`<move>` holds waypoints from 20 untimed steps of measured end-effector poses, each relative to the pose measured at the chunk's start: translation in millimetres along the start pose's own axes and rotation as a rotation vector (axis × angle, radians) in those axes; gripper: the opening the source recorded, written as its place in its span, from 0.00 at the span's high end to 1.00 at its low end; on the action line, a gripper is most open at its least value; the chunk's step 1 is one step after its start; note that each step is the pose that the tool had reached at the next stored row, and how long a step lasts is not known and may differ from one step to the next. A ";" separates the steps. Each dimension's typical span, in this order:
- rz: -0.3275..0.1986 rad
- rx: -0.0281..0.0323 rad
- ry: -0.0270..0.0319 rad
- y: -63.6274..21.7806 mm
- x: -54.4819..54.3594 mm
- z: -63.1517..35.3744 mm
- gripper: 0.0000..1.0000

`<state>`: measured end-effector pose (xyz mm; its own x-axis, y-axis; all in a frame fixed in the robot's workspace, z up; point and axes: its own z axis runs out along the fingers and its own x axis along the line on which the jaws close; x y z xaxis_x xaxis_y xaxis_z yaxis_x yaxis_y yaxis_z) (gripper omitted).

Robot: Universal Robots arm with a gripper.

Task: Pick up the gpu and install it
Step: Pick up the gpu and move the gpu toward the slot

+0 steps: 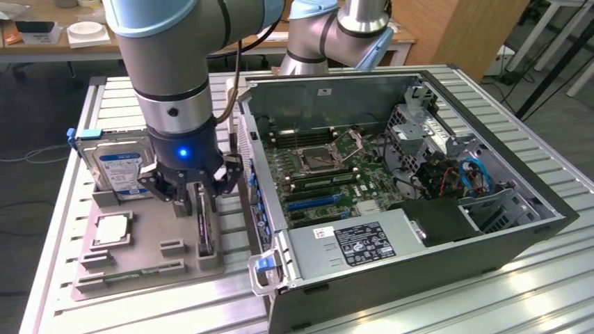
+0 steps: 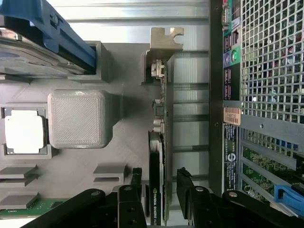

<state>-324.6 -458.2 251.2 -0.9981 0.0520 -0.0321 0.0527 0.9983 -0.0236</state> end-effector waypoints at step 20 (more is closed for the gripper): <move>-0.008 -0.0002 -0.0001 -1.0 0.4 16.0 0.57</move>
<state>-324.6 -459.6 235.3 -0.9985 0.0441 -0.0321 0.0449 0.9987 -0.0237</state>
